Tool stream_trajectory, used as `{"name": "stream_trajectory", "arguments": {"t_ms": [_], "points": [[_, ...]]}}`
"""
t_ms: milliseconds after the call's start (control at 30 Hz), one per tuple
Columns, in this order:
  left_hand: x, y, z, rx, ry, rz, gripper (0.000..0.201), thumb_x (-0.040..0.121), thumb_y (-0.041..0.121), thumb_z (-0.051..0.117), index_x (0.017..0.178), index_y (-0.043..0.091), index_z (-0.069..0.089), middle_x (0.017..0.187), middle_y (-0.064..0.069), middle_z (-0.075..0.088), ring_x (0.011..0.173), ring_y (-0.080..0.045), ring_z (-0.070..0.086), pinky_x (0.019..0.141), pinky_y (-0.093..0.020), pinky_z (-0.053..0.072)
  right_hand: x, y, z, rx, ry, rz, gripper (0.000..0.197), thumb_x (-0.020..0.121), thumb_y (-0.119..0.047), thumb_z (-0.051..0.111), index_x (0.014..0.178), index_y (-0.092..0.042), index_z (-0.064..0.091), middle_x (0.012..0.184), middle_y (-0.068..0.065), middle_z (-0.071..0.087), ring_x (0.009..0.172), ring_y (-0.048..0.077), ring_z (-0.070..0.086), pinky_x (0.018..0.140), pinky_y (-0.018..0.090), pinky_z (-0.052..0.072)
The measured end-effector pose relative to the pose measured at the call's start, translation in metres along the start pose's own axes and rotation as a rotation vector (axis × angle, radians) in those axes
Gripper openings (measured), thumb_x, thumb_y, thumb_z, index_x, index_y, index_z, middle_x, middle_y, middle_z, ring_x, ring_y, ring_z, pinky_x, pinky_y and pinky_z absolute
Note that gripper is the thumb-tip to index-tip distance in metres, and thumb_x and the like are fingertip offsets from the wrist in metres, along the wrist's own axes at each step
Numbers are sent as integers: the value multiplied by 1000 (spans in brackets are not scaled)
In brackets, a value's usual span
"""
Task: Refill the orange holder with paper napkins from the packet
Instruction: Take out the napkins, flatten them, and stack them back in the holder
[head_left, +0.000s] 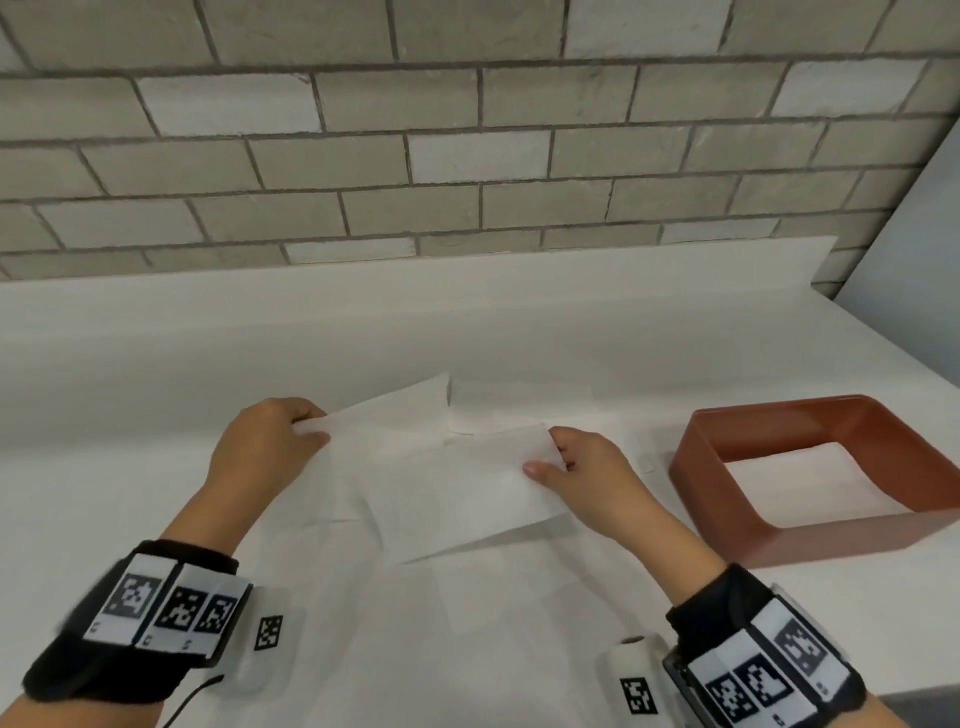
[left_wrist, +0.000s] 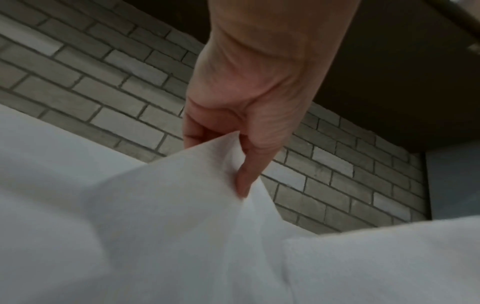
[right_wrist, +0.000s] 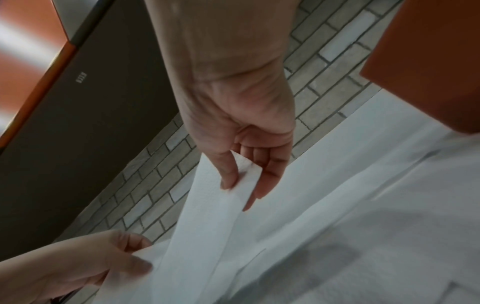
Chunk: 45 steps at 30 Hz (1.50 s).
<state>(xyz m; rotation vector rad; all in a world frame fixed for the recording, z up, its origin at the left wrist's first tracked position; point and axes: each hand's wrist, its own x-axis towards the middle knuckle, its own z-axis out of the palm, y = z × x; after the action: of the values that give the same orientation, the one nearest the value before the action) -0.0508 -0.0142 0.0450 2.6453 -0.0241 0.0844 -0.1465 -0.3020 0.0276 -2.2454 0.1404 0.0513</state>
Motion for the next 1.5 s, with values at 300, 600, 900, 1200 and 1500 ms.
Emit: {"name": "stream_trajectory", "arguments": {"t_ms": [300,600,900,1200,1500], "points": [[7,-3,22,18,-241,-230,39,87,26,64,117,1,63,118,-15,63,103,-30,59,83,-30,42,-8,27,-9,-40,-65,76,9,88,-26,62,91,-18,63,94,-1,69,88,19,64,78,31,50],[-11,21,3,69,75,-91,24,84,26,68,102,10,70,101,-12,69,91,-31,62,72,-29,42,-12,34,-40,40,150,28,26,87,-32,64,101,-11,62,107,-1,67,100,16,62,88,30,48],[-20,75,-25,-204,411,259,24,90,14,60,108,1,68,109,-14,69,103,-21,64,89,-11,38,-61,56,-165,200,483,76,14,88,-18,65,100,-20,69,88,-6,72,63,0,66,55,11,50],[-33,149,-6,-663,16,215,25,87,17,63,65,27,71,51,11,65,55,-10,55,53,-19,45,-63,137,-234,-75,326,415,23,87,-16,65,66,-19,58,71,-2,58,65,15,53,58,25,37],[-45,195,51,-867,-266,47,13,85,11,66,74,16,72,63,3,72,53,-6,66,51,-17,54,-37,161,-223,-476,101,478,35,88,-26,61,118,-8,59,118,10,63,108,27,59,84,28,43]]}}
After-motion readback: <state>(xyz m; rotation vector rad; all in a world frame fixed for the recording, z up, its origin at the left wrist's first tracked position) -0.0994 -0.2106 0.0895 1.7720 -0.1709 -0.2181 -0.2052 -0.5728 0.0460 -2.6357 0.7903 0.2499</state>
